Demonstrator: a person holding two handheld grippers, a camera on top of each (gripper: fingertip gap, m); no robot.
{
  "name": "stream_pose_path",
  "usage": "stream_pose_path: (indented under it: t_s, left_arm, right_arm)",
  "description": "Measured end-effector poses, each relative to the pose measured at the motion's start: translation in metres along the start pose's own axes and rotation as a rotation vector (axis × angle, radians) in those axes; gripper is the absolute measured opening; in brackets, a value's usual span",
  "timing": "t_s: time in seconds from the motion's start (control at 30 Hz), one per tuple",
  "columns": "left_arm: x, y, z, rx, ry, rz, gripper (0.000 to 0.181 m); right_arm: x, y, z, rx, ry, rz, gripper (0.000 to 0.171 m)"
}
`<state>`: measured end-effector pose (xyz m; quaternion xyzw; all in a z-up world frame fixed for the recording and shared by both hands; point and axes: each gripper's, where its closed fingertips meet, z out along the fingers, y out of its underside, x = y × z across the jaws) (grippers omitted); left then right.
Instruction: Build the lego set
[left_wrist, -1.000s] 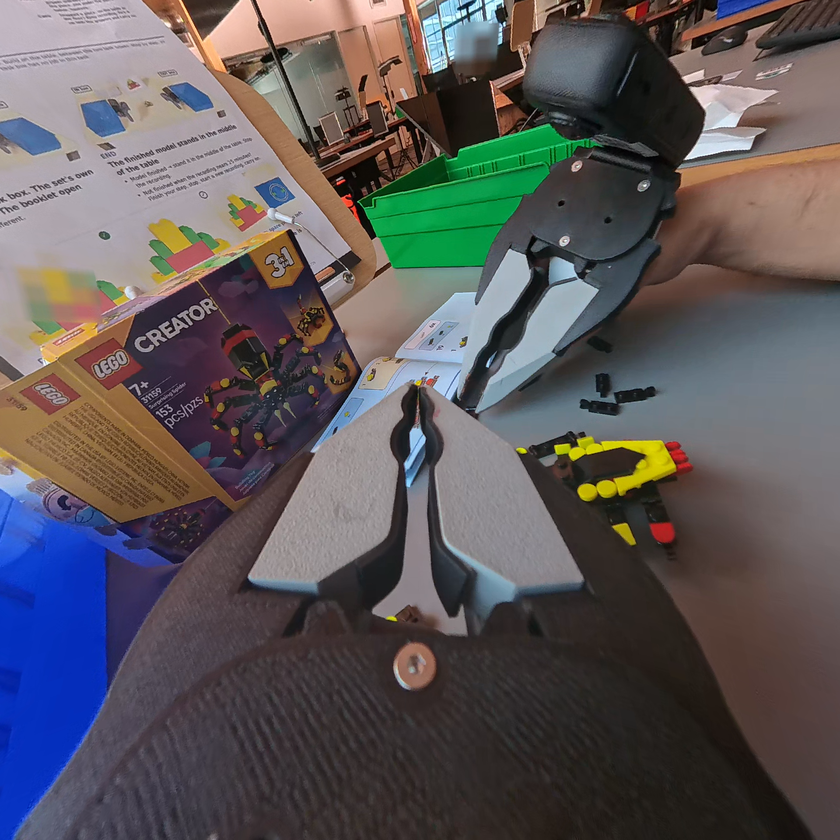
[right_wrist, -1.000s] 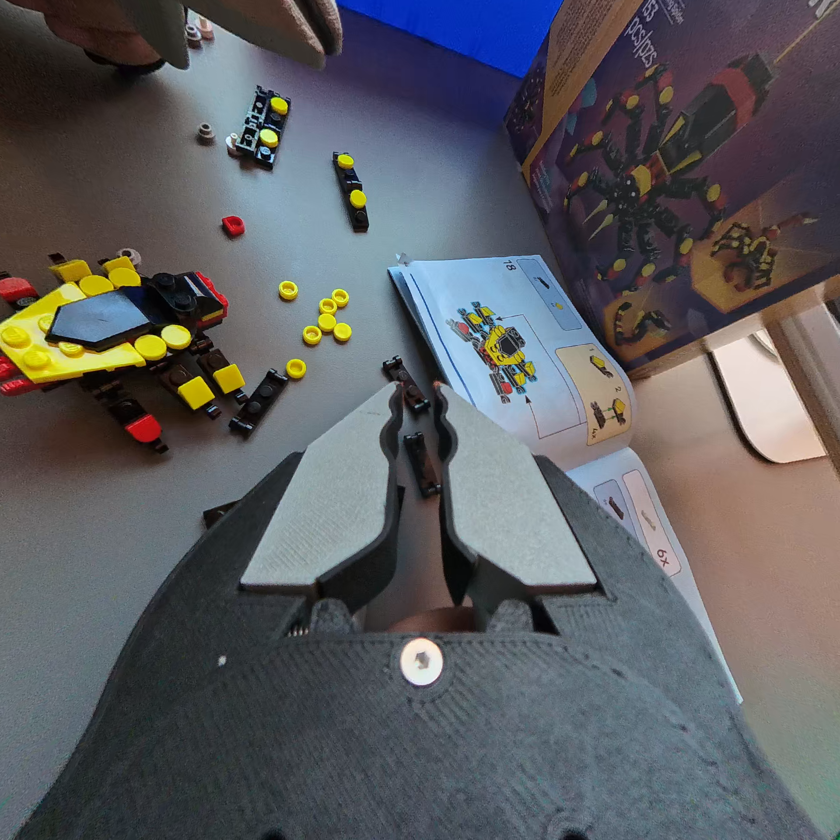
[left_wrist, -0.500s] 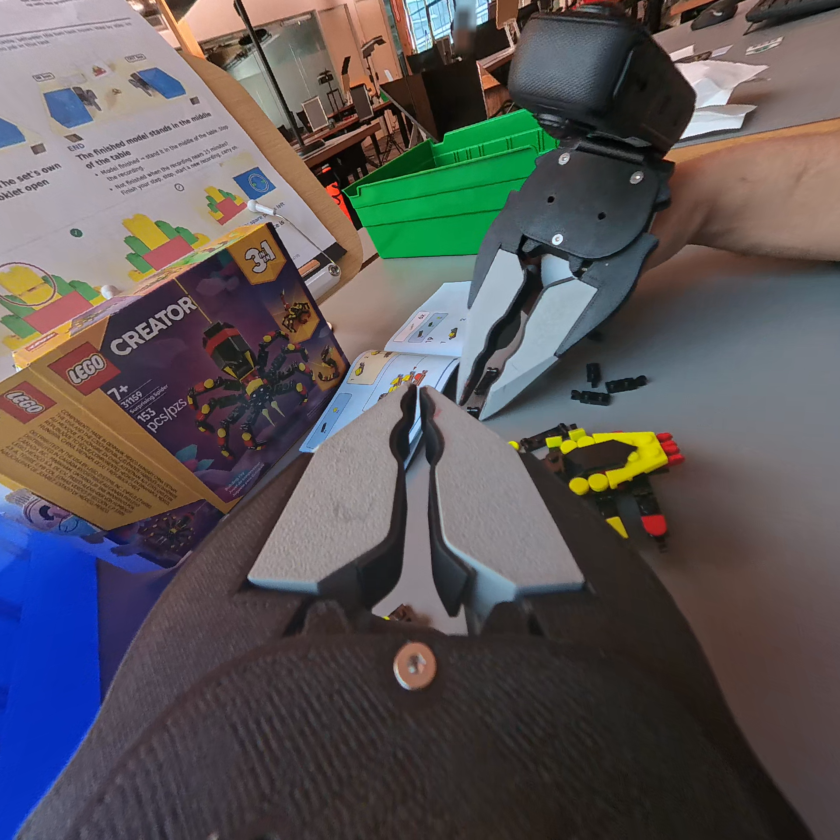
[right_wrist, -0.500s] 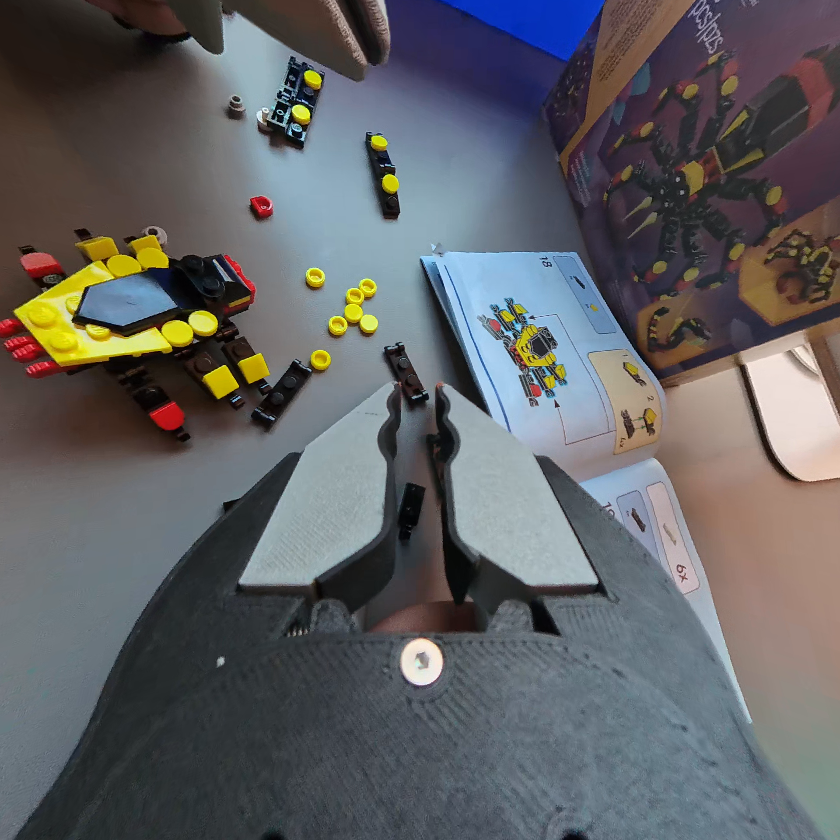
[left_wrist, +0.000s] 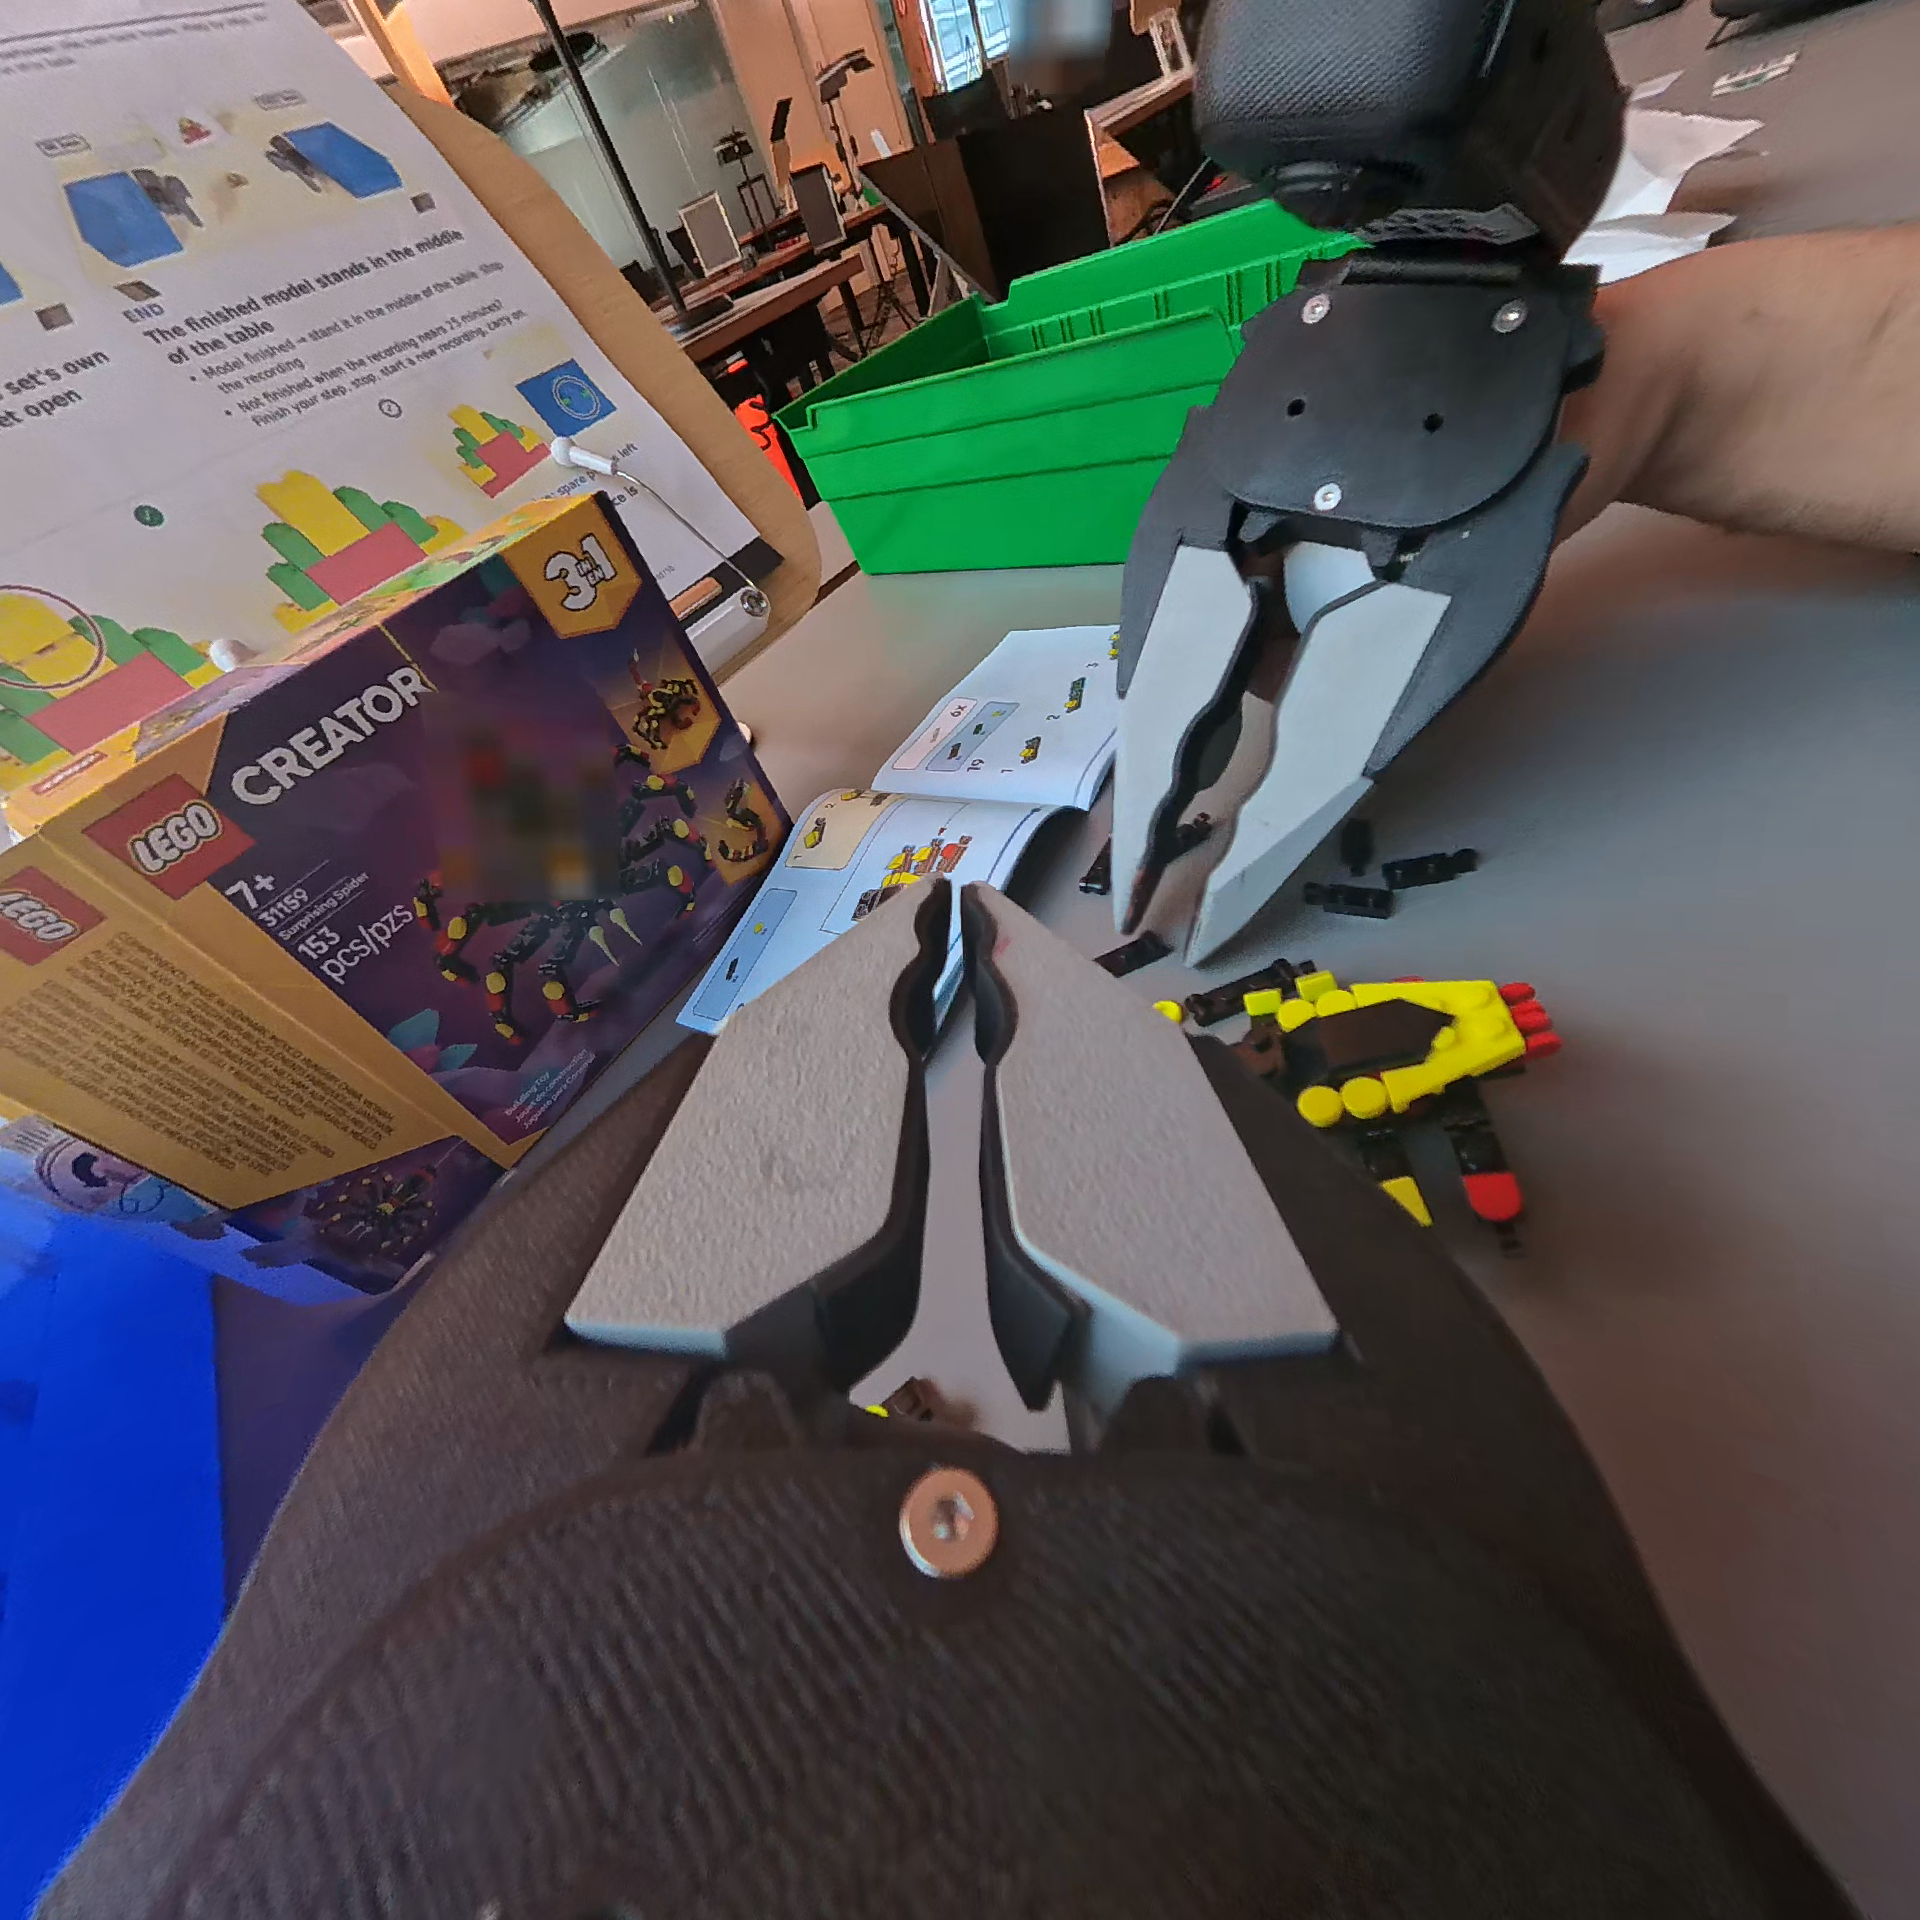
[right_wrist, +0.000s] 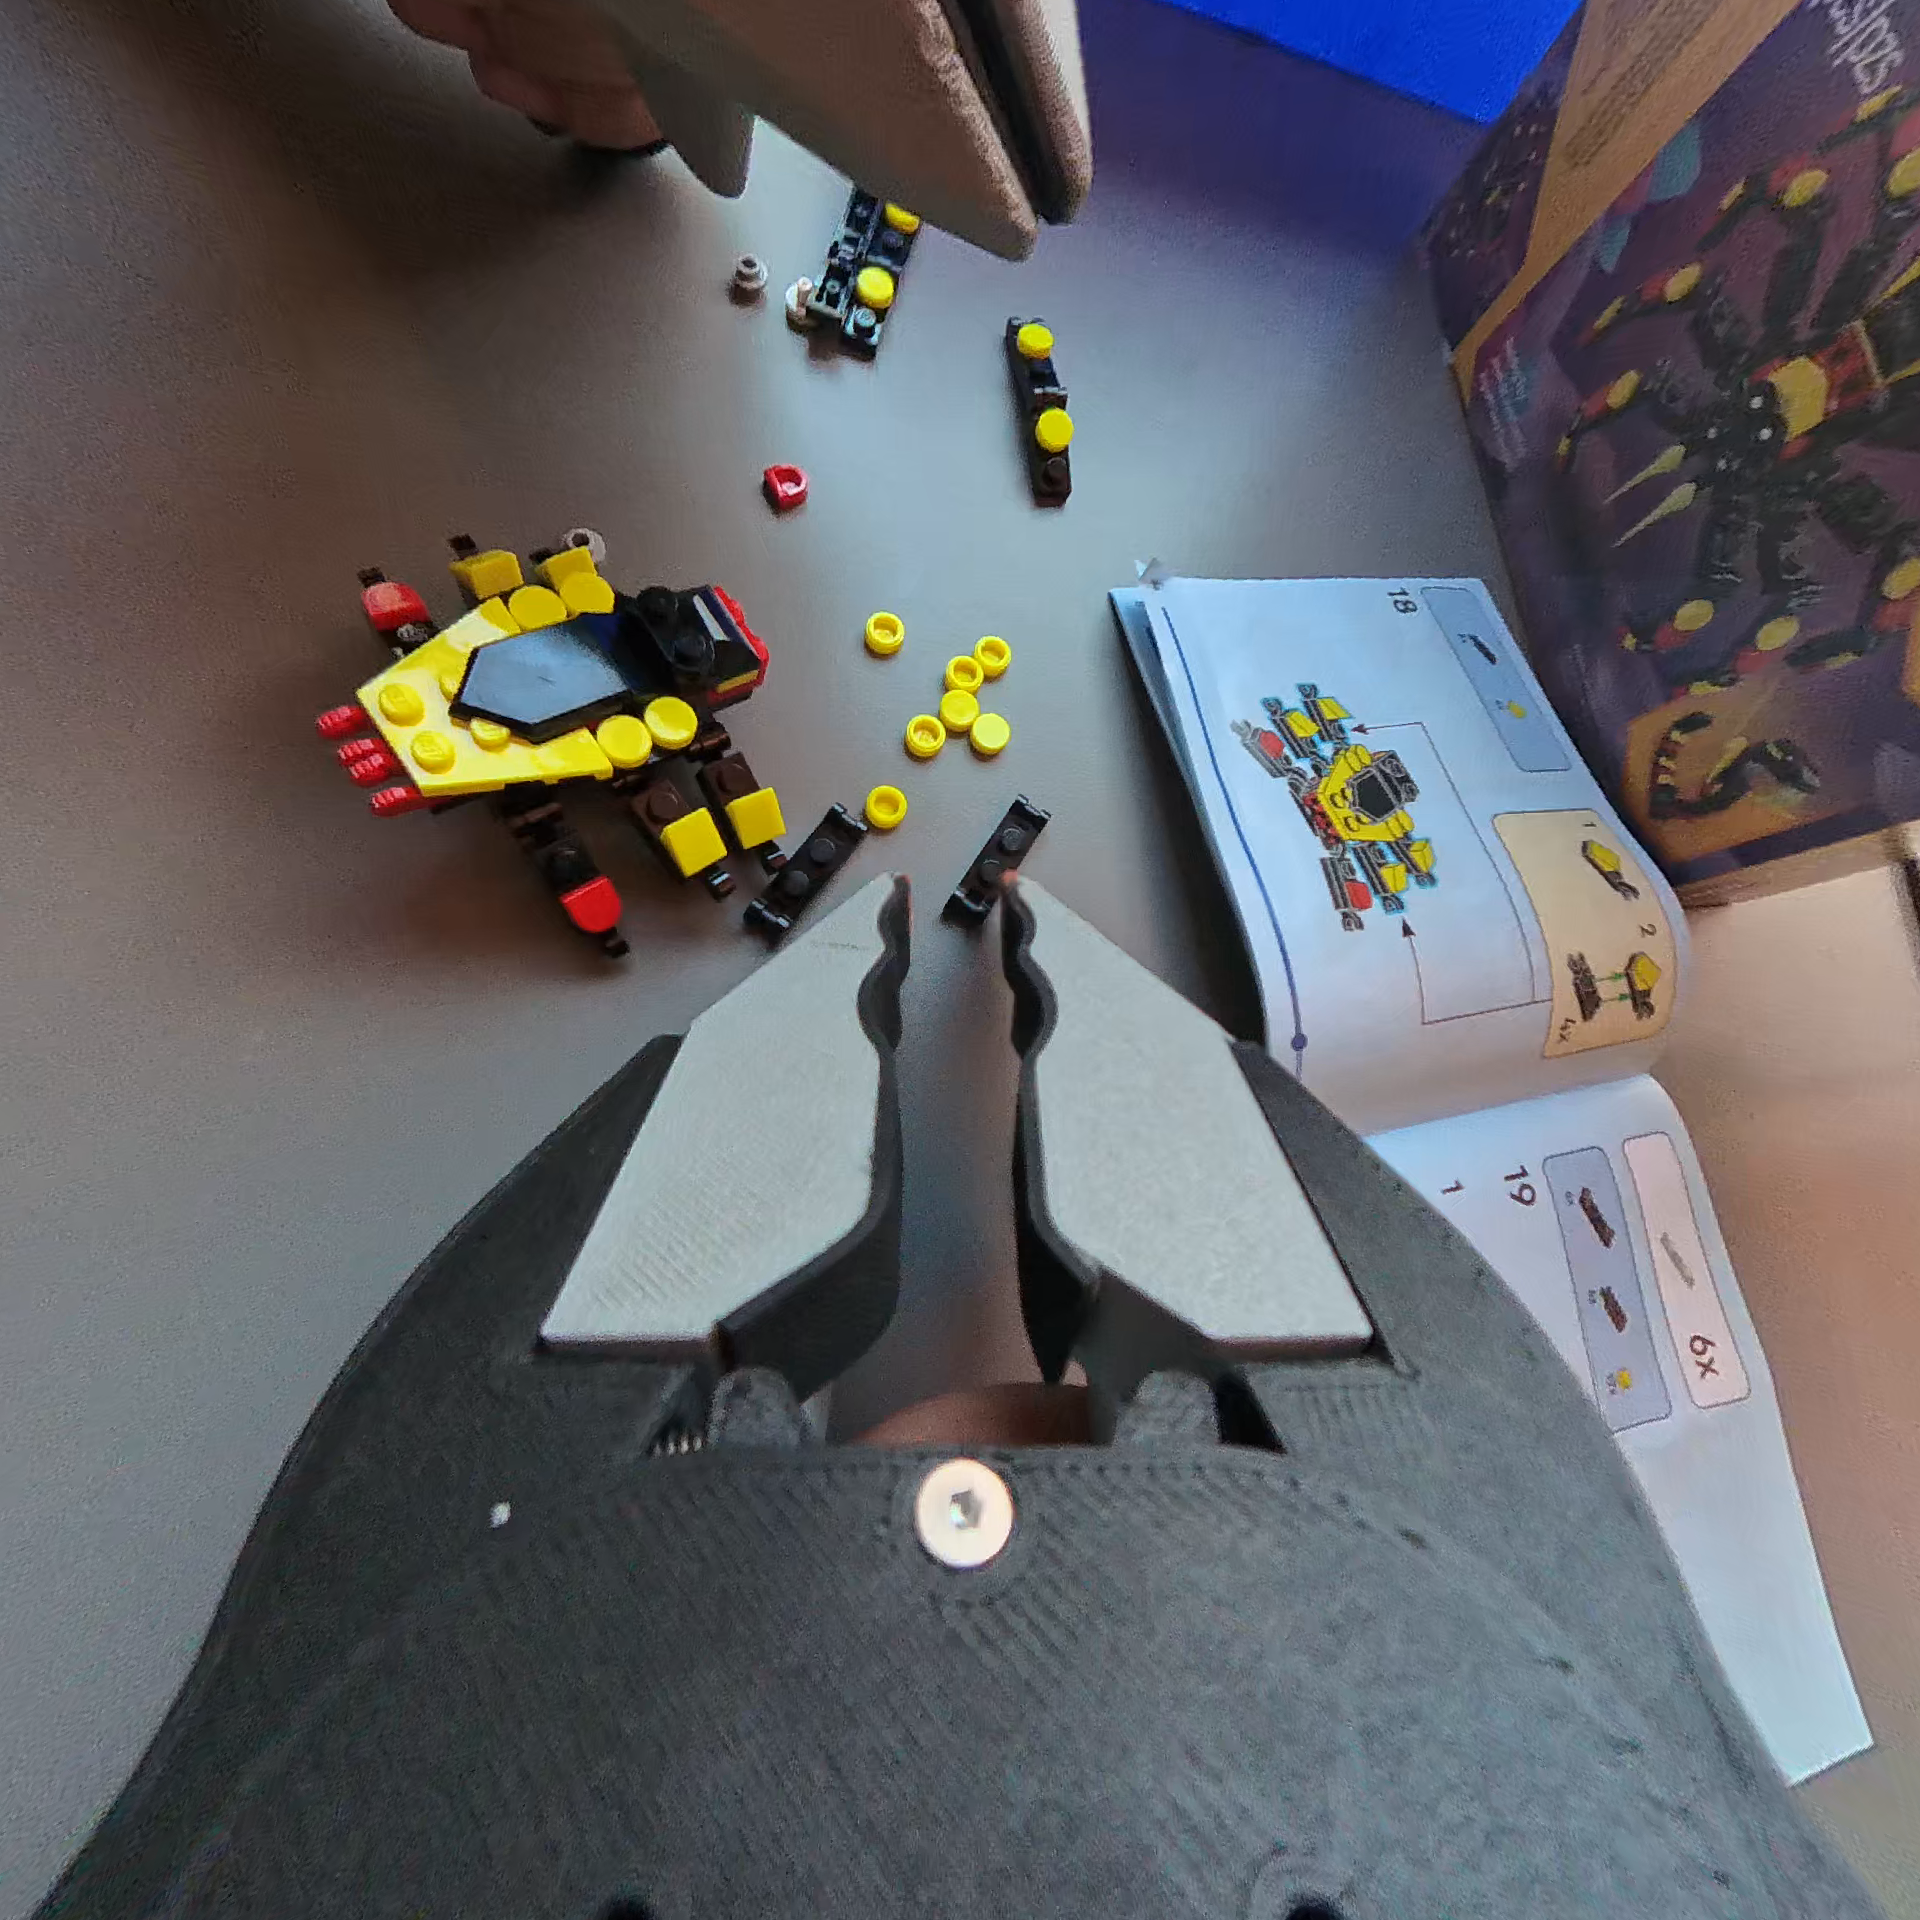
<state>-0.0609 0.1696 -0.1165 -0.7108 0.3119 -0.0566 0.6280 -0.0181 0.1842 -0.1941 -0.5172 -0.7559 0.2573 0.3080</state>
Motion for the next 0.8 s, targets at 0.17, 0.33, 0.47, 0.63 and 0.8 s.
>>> stream_pose_path:
  t_s: [0.17, 0.33, 0.47, 0.63, 0.8]
  left_arm:
    - [-0.001, 0.000, 0.000, 0.000, -0.003, -0.006, 0.000]
    - [-0.004, 0.002, -0.001, -0.009, -0.004, -0.008, 0.000]
    - [-0.004, 0.002, -0.002, -0.007, 0.001, -0.018, 0.000]
    - [-0.005, 0.003, -0.002, -0.008, 0.002, -0.023, 0.000]
    - [-0.004, 0.003, -0.002, -0.009, 0.006, -0.024, 0.000]
  right_arm:
    - [0.006, -0.013, -0.013, 0.090, 0.000, 0.052, 0.012]
    - [0.030, -0.011, -0.023, 0.114, 0.096, 0.112, 0.011]
    - [0.036, -0.009, -0.019, 0.119, 0.116, 0.129, 0.011]
    - [0.033, -0.004, -0.010, 0.110, 0.096, 0.144, 0.011]
    - [0.036, -0.002, -0.009, 0.106, 0.086, 0.178, 0.016]
